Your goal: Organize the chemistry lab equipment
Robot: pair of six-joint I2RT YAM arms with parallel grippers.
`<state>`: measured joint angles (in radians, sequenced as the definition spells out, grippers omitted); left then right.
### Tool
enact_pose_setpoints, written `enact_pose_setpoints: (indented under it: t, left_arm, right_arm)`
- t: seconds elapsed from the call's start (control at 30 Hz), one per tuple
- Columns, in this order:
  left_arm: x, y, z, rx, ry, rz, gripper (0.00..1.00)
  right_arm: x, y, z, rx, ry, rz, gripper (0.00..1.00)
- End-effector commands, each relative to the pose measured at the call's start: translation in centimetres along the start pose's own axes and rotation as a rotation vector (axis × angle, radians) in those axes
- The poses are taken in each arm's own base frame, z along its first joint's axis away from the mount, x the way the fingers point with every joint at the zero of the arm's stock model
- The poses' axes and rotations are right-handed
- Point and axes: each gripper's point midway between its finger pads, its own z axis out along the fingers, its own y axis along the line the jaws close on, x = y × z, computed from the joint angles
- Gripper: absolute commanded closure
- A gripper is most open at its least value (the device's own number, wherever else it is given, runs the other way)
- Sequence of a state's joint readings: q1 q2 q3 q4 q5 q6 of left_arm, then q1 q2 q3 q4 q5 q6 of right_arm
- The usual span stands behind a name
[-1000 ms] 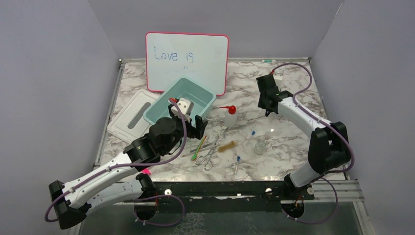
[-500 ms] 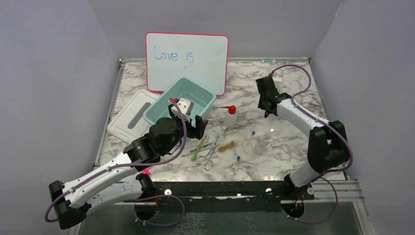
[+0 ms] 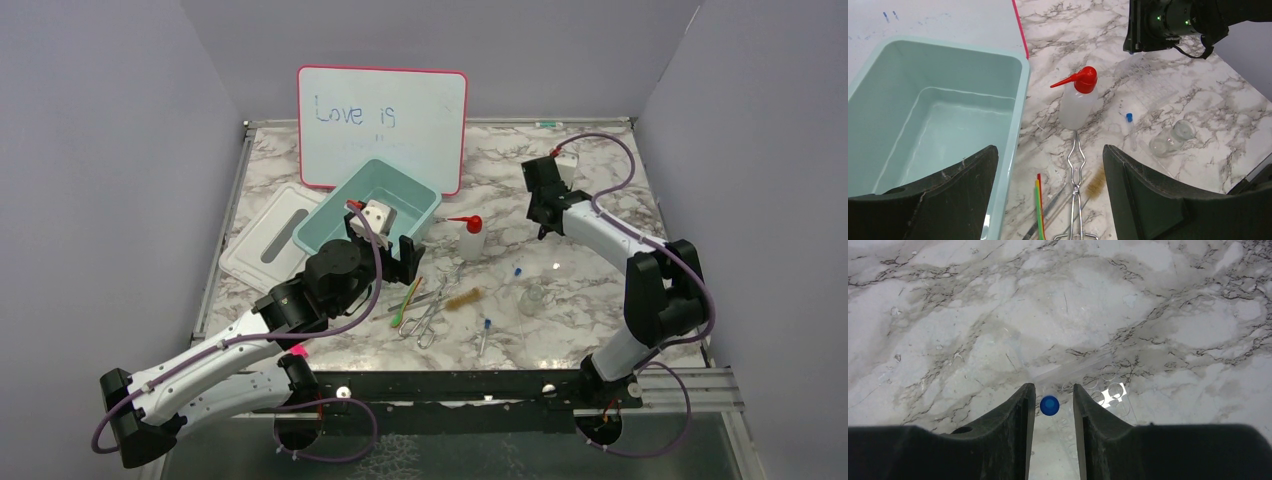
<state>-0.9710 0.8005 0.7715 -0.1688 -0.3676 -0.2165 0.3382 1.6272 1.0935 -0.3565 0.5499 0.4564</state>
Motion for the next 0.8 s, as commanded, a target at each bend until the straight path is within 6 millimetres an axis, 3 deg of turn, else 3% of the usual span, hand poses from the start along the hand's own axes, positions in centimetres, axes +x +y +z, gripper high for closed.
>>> enact_pose_setpoints:
  t: [0.0,0.37,0.77]
  left_arm:
    - [0.3,0.4,0.0,-0.019,0.008,0.005,0.21]
    - [0.4,0.4,0.0,-0.017,0.009,0.004,0.21]
    - [0.4,0.4,0.0,-0.019,0.009,0.003,0.21]
  right_arm:
    - [0.3,-1.3,0.6,0.073,-0.011,0.046,0.63]
    - [1.2,-1.3,0.0,0.034,0.011,0.043,0.67]
    - [-0.5,0.0,-0.3,-0.019,-0.007,0.032,0.65]
